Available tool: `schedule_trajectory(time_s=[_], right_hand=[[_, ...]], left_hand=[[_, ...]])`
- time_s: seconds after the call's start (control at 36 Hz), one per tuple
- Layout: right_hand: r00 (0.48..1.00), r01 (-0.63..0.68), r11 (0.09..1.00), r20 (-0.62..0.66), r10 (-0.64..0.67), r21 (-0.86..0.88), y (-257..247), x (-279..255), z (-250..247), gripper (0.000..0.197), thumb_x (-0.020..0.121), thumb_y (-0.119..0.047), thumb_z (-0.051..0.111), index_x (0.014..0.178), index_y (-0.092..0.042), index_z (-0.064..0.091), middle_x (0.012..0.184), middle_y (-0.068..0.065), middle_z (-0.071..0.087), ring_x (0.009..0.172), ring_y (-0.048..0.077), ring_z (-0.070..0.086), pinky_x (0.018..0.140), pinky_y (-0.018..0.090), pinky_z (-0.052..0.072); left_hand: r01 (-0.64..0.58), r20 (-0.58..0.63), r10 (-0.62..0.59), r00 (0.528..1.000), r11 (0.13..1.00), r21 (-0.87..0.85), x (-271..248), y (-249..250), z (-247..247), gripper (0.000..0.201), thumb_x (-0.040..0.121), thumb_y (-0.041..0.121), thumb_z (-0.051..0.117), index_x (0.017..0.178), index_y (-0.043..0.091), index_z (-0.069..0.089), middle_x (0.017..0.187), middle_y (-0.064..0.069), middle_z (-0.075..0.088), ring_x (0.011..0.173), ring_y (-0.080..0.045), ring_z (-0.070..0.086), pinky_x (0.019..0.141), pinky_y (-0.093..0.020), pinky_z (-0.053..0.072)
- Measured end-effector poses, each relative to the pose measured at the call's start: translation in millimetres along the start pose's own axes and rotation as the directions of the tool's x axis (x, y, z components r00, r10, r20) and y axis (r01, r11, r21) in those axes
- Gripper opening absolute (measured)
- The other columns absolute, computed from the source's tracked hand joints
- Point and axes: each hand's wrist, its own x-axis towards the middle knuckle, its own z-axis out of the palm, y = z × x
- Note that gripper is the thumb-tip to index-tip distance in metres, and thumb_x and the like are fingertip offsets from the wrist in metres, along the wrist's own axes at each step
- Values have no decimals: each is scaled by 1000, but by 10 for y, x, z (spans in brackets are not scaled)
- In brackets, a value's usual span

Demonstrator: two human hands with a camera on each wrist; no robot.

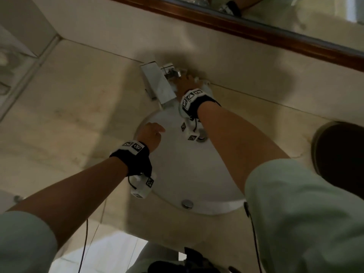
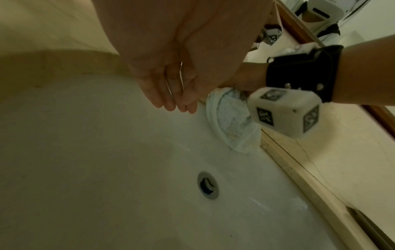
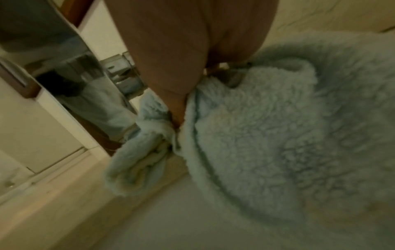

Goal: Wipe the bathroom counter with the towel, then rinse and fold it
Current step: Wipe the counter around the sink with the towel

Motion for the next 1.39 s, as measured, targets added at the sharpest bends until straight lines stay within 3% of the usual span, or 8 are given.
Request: schedule_trajectory(time_s=[0.25,0.36,0.5,0.64,0.86,1.03,1.19,1.39], right_hand=[[994,-107,994,32,105,38,758,-152,25,56,97,-34,48,148,-23,28,155,3,21,143,29,15,114,56,12],[970,-229,967,114,216,115,1466,-381,70,25,87,-32,54,112,-33,55,124,1,47,126,22,36,102,47,29],[949,-315,937,24,315,152,2750,-607,558,49,90,-42,44,138,-37,41,154,-8,29,140,25,32,113,49,28],[856,-499,838,-25,516,222,3449,-872,886,78,62,-73,39,137,-56,23,154,-17,25,139,24,34,105,57,34],[781,-597,790,-123,612,140,2296,-1549,223,54,97,-45,38,148,-33,25,157,-2,19,142,31,22,112,53,23],[898,-421,901,-93,430,102,1836,-978,194,47,90,-42,41,136,-33,42,145,8,43,128,36,43,104,53,36],[936,-342,930,-42,350,137,1007,-435,125,43,96,-35,44,137,-23,45,147,8,38,136,34,32,111,57,22],[967,-245,967,-61,249,66,303,57,30,34,94,-35,48,127,-28,55,139,3,47,132,29,38,106,57,32]], left_hand=[[-34,38,35,999,999,-22,49,238,83,35,92,-3,38,115,6,63,128,-15,51,120,-32,49,98,-29,37],[-81,63,82,995,997,-19,57,390,257,32,92,-2,41,114,5,64,125,-17,53,118,-32,49,99,-28,34],[-130,108,131,985,991,-18,43,607,469,31,92,-2,43,115,4,62,124,-18,53,117,-31,49,97,-26,34],[-184,136,182,974,983,0,28,749,630,31,92,-3,43,115,2,62,125,-19,53,117,-32,51,96,-28,35],[-185,139,181,973,983,11,113,714,634,31,91,-3,43,113,4,64,125,-17,55,118,-31,51,97,-27,34],[-145,129,143,981,989,2,240,614,498,30,92,-1,43,114,5,63,127,-15,55,119,-28,51,100,-28,35],[-132,110,129,986,991,17,335,515,344,31,92,0,42,112,8,64,125,-14,55,117,-28,51,100,-29,36],[-83,80,79,994,995,46,391,338,160,36,93,0,36,115,11,63,131,-11,53,121,-26,50,100,-26,36]])
